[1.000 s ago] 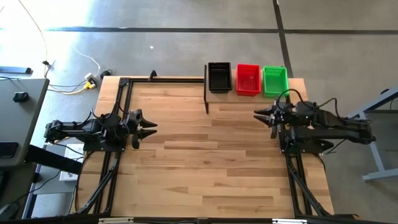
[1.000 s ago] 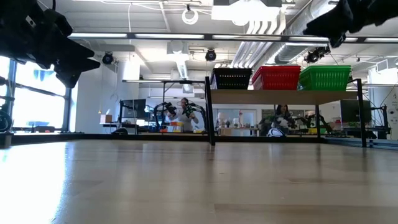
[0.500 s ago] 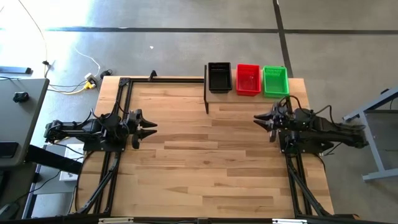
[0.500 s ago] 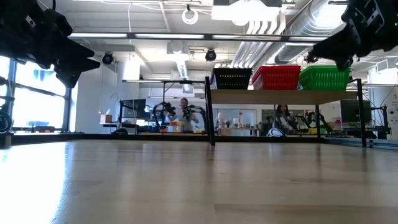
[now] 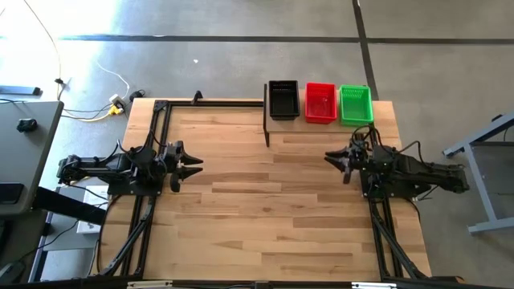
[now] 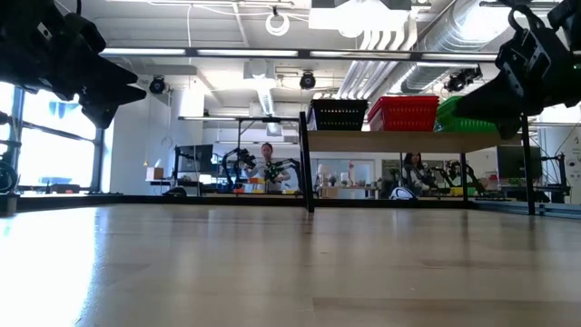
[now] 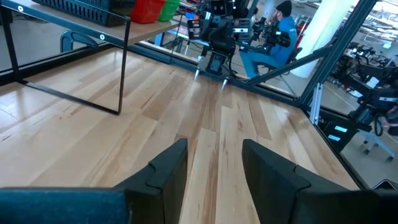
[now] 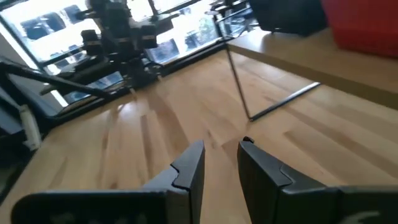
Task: Stack baskets on shelf by color
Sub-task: Return to Home Position
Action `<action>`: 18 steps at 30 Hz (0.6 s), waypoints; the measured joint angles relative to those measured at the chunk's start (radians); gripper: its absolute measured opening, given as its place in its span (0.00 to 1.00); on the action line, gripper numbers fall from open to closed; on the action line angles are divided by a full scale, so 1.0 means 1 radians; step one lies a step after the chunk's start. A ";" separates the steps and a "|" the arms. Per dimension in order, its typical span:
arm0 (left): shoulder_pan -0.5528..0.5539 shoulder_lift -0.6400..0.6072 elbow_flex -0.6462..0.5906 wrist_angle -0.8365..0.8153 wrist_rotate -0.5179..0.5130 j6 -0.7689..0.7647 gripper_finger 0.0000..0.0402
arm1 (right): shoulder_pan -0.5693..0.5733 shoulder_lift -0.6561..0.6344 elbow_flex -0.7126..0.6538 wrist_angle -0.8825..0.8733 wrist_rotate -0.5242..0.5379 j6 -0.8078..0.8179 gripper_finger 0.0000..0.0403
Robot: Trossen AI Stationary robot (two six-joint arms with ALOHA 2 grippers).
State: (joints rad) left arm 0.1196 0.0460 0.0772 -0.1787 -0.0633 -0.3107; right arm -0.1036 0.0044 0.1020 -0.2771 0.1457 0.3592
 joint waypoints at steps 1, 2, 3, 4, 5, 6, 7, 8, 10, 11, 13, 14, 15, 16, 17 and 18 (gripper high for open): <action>0.000 0.000 0.000 0.000 0.000 0.000 0.35 | 0.000 0.000 0.000 -0.005 0.012 0.001 0.21; 0.000 0.000 0.000 0.000 0.000 0.000 0.35 | 0.000 0.001 0.000 -0.013 0.024 0.004 0.21; 0.000 0.000 0.000 0.000 0.000 0.000 0.35 | 0.000 0.003 0.000 -0.015 0.038 0.001 0.21; 0.000 0.000 0.000 0.000 0.000 0.000 0.35 | 0.000 0.003 0.000 -0.015 0.045 -0.010 0.21; 0.000 0.000 0.000 0.000 0.000 0.000 0.35 | -0.001 0.003 0.000 -0.016 0.046 -0.027 0.21; 0.000 0.000 0.000 0.000 0.000 0.000 0.35 | 0.000 0.002 0.000 -0.016 0.045 -0.048 0.21; 0.000 0.000 0.000 0.000 0.000 0.000 0.35 | 0.000 0.002 0.000 -0.016 0.044 -0.065 0.21; 0.000 0.000 0.000 0.000 0.000 0.000 0.35 | 0.000 0.002 0.000 -0.016 0.043 -0.080 0.21; 0.000 0.000 0.000 0.000 0.000 0.000 0.35 | 0.000 0.002 0.000 -0.017 0.041 -0.111 0.21; 0.000 0.000 0.000 0.000 0.000 0.000 0.35 | 0.000 0.002 0.000 -0.017 0.040 -0.122 0.21; 0.000 0.000 0.000 0.000 0.000 0.000 0.35 | 0.000 0.002 0.000 -0.017 0.040 -0.140 0.21; 0.000 0.000 0.000 0.000 0.000 0.000 0.35 | 0.000 0.002 0.000 -0.017 0.040 -0.142 0.21; 0.000 0.000 0.000 0.000 0.000 0.000 0.35 | 0.000 0.002 0.000 -0.017 0.040 -0.140 0.21; 0.000 0.000 0.000 0.000 0.000 0.000 0.35 | 0.000 0.002 0.001 -0.017 0.040 -0.135 0.21; 0.000 0.000 0.000 0.000 0.000 0.000 0.35 | 0.000 0.002 0.001 -0.018 0.039 -0.133 0.21; 0.000 0.000 0.000 0.000 0.000 0.000 0.35 | 0.000 0.002 0.001 -0.018 0.039 -0.132 0.21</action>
State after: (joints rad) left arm 0.1196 0.0460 0.0772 -0.1787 -0.0631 -0.3110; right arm -0.1040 0.0059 0.1028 -0.2947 0.1848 0.2268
